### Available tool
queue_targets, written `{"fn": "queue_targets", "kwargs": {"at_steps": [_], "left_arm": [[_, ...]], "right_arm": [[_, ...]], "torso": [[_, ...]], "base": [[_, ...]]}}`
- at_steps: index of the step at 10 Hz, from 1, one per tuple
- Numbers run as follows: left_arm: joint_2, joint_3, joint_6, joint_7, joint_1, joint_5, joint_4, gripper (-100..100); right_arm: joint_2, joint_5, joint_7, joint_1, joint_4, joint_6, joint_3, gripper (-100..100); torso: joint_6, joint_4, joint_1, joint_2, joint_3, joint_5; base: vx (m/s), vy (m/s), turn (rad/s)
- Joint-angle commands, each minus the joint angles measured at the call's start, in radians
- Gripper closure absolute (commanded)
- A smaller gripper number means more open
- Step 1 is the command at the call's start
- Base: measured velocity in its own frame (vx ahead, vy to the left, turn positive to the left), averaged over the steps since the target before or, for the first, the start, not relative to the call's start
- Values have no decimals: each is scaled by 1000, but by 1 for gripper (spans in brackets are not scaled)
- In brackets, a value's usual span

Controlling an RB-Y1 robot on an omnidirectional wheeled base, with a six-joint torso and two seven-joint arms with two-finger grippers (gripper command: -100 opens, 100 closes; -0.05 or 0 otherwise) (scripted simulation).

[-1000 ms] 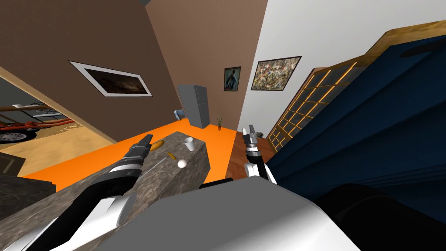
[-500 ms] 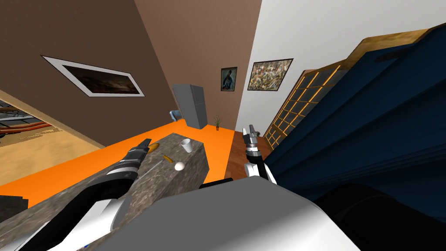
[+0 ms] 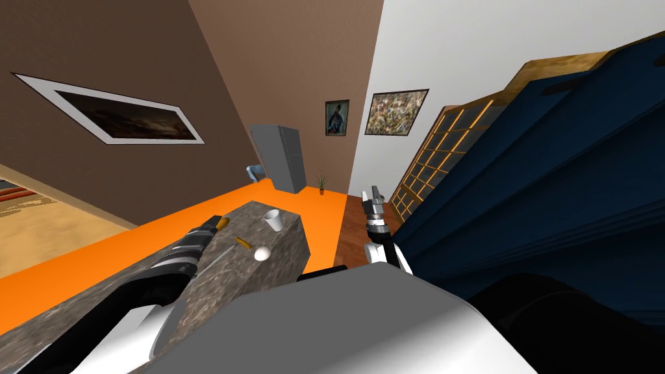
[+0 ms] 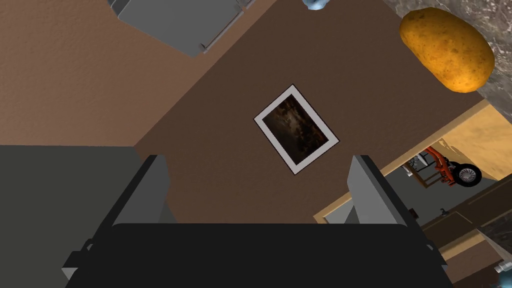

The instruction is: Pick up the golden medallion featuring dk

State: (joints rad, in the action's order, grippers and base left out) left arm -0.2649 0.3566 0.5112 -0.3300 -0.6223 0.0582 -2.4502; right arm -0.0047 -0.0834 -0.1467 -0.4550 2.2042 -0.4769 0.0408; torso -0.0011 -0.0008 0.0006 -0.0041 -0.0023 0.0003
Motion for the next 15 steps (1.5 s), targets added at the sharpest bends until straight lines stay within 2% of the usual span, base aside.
{"fn": "queue_targets", "kwargs": {"at_steps": [1, 6, 9, 15], "left_arm": [[-1, 13, 50, -20, -18, 5, -2, -100], [0, 37, 189, -60, -56, 17, 0, -100], [4, 59, 282, -102, -97, 29, 3, -100], [8, 78, 419, -143, -138, 42, 5, -100]], "right_arm": [[0, 0, 0, 0, 0, 0, 0, 0], [0, 0, 0, 0, 0, 0, 0, 0], [0, 0, 0, 0, 0, 0, 0, 0], [0, 0, 0, 0, 0, 0, 0, 0]], "torso": [[0, 0, 0, 0, 0, 0], [0, -1, 0, -3, -2, 0], [0, -1, -1, -2, -1, 0], [0, 0, -1, -2, -1, 0]], "base": [[39, -15, -97], [57, -8, -78], [66, -21, -68], [66, -14, -40]]}}
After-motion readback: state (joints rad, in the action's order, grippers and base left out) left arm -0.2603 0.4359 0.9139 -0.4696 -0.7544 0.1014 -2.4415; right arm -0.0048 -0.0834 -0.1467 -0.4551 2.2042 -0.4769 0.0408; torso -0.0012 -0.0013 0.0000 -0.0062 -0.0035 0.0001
